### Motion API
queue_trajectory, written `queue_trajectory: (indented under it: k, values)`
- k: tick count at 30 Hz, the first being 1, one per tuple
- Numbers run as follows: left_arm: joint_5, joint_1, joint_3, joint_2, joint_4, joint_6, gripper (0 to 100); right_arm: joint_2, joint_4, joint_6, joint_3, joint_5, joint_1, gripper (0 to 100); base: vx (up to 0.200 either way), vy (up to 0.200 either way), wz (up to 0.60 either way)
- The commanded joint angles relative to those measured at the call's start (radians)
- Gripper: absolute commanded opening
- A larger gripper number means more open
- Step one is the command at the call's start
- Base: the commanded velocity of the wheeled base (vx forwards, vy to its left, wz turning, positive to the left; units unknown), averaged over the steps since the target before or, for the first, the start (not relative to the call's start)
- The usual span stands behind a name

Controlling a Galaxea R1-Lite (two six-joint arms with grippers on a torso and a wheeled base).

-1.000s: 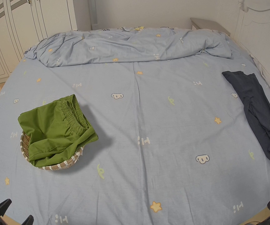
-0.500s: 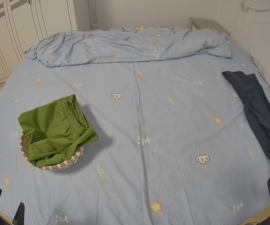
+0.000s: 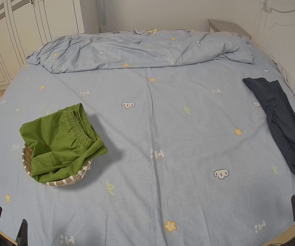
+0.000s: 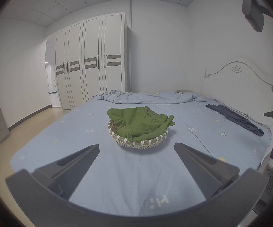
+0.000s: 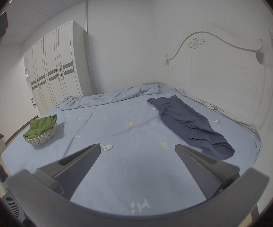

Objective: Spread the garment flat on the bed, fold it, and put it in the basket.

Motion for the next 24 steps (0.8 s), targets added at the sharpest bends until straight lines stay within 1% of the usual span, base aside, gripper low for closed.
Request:
queue_trajectory:
  k: [1,3,5,7,8,9,10,12,14,15,16,17,18,19,20,24]
  values:
    - [-0.003,0.002,0.008,-0.009,-0.005,-0.011,100,-0.001,0.002,-0.122,0.018,-0.008,-0.001,100,0.0,0.0,0.0]
    - [-0.003,0.002,0.008,-0.009,-0.005,-0.011,100,-0.001,0.001,-0.136,0.018,0.003,-0.001,100,0.0,0.0,0.0]
    - [-0.003,0.002,0.008,-0.009,-0.005,-0.014,100,-0.001,0.001,-0.134,0.018,0.047,-0.001,100,0.0,0.0,0.0]
    - [-0.003,0.002,0.008,-0.009,-0.005,-0.014,100,-0.003,0.001,-0.122,0.018,0.07,-0.001,100,0.0,0.0,0.0]
    - [-0.003,0.002,0.008,-0.009,-0.005,-0.014,100,-0.003,0.001,-0.122,0.018,0.07,-0.001,100,0.0,0.0,0.0]
    - [-0.003,0.002,0.008,-0.009,-0.005,-0.014,100,-0.003,0.004,-0.041,0.018,0.078,-0.001,100,0.0,0.0,0.0]
    - [-0.003,0.002,0.008,-0.009,-0.005,-0.014,100,-0.003,0.004,0.002,0.018,0.081,-0.001,100,0.0,0.0,0.0]
    - [-0.003,0.002,0.008,-0.009,-0.005,-0.014,100,-0.003,0.002,-0.002,0.018,0.084,-0.001,100,0.0,0.0,0.0]
    - [-0.003,0.002,0.008,-0.009,-0.005,-0.013,100,-0.003,0.009,-0.001,0.018,0.124,-0.001,100,0.0,0.0,0.0]
    - [-0.003,0.002,0.008,-0.009,-0.005,-0.013,100,-0.003,0.009,-0.007,0.018,0.133,-0.001,100,0.0,0.0,0.0]
    - [-0.003,0.002,0.008,-0.009,-0.005,-0.011,100,-0.003,0.004,-0.024,0.018,0.142,-0.001,100,0.0,0.0,0.0]
    - [-0.003,0.002,0.008,-0.011,-0.007,-0.008,100,-0.003,0.002,-0.084,0.018,0.144,-0.001,100,0.0,0.0,0.0]
    - [-0.003,0.002,0.008,-0.009,-0.007,-0.008,100,-0.003,0.002,-0.094,0.018,0.144,-0.001,100,0.0,0.0,0.0]
    - [-0.003,0.002,0.008,-0.011,-0.008,-0.008,100,-0.003,-0.007,-0.226,0.018,0.141,-0.001,100,0.0,0.0,0.0]
    - [-0.003,0.002,0.009,-0.009,-0.008,-0.008,100,-0.003,-0.014,-0.271,0.018,0.141,-0.001,100,0.0,0.0,0.0]
    - [-0.003,0.002,0.009,-0.009,-0.008,-0.008,100,-0.003,-0.019,-0.289,0.018,0.139,-0.001,100,0.0,0.0,0.0]
